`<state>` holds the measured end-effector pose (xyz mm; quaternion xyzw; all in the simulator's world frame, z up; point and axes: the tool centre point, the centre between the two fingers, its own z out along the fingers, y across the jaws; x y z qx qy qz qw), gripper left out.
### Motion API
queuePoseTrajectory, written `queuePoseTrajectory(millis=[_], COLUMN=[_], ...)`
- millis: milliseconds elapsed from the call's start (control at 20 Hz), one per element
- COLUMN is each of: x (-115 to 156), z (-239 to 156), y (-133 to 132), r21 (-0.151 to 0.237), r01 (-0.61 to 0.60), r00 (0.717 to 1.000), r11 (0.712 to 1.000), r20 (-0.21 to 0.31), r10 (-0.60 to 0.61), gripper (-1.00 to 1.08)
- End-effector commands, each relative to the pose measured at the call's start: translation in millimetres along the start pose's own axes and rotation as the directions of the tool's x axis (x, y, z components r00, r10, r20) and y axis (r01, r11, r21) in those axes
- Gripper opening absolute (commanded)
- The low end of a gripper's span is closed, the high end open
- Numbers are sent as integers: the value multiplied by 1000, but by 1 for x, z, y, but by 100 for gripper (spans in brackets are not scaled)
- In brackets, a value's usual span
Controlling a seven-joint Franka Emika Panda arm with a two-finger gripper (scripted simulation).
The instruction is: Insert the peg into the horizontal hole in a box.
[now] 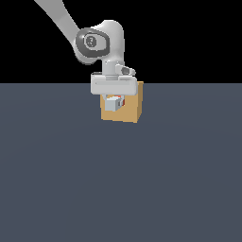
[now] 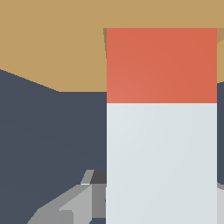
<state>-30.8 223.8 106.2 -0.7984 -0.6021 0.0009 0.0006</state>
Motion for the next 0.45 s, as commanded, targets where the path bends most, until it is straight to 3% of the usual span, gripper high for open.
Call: queuePoseTrajectory(millis=[0, 400], x=[14, 28], z=[-3, -3], y=[2, 3], r21=[-4, -5], r01=[-1, -1], r00=[1000, 1000], r11=[1000, 1000], r20=[-3, -3], r10=[1, 1], gripper=[-100, -100])
